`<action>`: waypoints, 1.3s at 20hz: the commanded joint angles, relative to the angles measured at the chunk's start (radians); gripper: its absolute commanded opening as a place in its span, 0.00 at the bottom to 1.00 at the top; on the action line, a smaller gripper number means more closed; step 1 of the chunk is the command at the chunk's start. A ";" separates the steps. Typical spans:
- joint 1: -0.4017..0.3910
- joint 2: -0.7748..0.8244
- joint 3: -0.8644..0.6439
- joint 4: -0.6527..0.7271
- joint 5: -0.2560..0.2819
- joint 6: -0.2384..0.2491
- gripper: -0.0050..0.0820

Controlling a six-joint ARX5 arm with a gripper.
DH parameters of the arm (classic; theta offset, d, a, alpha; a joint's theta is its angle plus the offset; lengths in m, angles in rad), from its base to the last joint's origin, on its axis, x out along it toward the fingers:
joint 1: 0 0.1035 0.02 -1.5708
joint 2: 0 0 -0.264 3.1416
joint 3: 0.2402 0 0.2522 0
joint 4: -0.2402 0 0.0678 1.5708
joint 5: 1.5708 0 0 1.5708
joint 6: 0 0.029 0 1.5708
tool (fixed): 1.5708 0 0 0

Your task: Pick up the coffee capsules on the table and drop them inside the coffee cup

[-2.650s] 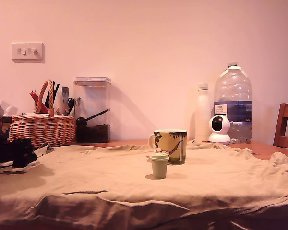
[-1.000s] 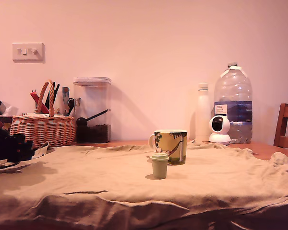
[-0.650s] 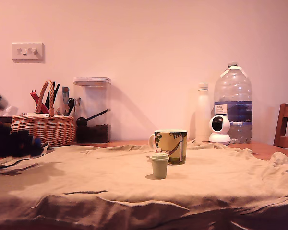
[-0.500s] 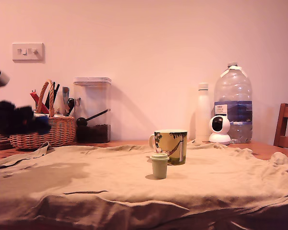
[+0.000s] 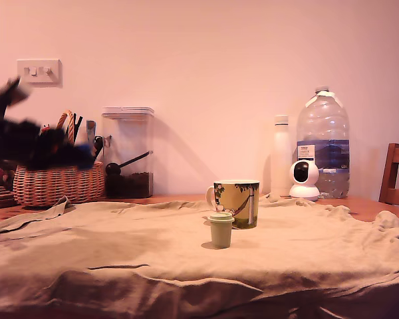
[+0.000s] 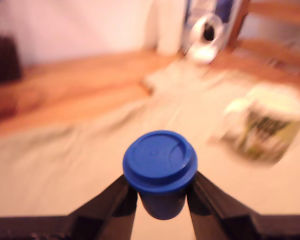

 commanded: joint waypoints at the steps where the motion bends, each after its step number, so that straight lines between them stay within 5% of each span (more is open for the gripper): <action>1: -0.023 -0.027 0.000 -0.020 -0.002 -0.004 0.24; 21: -0.400 -0.106 0.023 -0.103 -0.266 -0.007 0.24; 26: -0.441 -0.106 0.042 -0.108 -0.300 -0.007 0.24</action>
